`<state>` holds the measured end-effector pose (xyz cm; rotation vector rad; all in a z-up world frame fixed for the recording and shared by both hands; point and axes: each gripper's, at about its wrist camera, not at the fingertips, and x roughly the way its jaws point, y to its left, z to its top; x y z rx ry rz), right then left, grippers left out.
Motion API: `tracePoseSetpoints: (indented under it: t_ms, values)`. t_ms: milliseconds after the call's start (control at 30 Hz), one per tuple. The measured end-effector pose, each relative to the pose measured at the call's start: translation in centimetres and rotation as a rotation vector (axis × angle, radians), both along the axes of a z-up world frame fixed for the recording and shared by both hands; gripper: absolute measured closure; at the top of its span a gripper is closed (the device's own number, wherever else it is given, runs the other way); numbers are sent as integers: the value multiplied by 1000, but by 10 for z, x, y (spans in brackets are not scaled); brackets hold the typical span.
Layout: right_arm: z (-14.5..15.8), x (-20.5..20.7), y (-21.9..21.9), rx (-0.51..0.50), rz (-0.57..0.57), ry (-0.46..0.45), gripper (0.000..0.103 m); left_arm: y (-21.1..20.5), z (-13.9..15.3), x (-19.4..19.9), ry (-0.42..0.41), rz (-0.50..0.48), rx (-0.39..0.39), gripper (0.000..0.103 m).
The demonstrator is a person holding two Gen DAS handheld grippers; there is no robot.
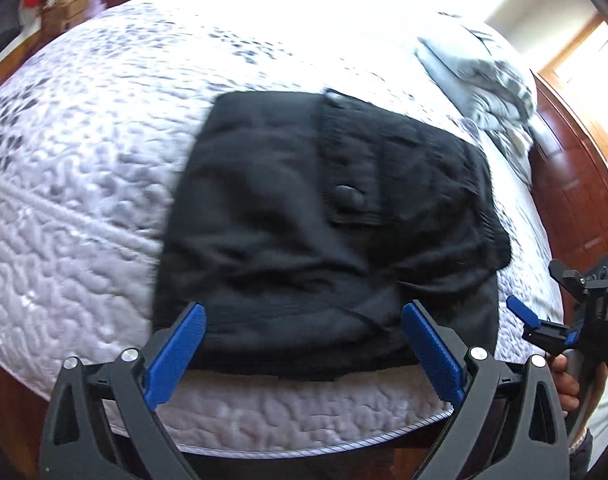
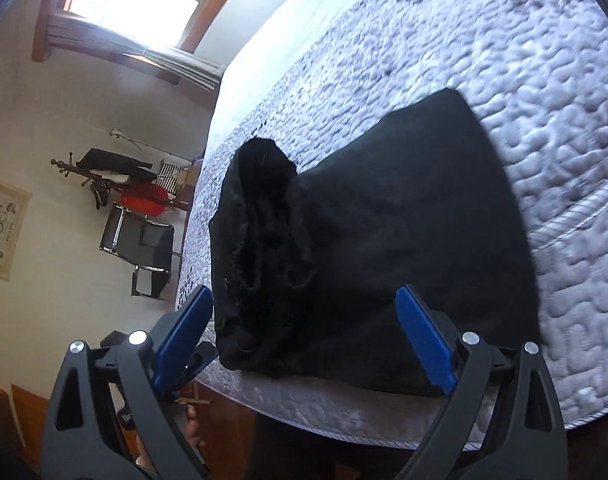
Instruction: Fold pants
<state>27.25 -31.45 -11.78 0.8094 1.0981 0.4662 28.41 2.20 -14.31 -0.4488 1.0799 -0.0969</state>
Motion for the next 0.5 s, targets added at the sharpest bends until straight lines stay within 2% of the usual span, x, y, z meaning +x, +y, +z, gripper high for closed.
tracePoseSetpoints:
  t_ms: [100, 333, 500]
  values:
    - [-8, 11, 15, 39, 23, 21, 10, 10, -6, 0, 31, 42, 12, 4]
    - [-31, 34, 34, 145, 32, 118, 10, 28, -15, -13, 63, 85, -16, 4]
    - [-31, 49, 49, 151, 50, 131, 8, 39, -19, -22, 68, 110, -24, 4]
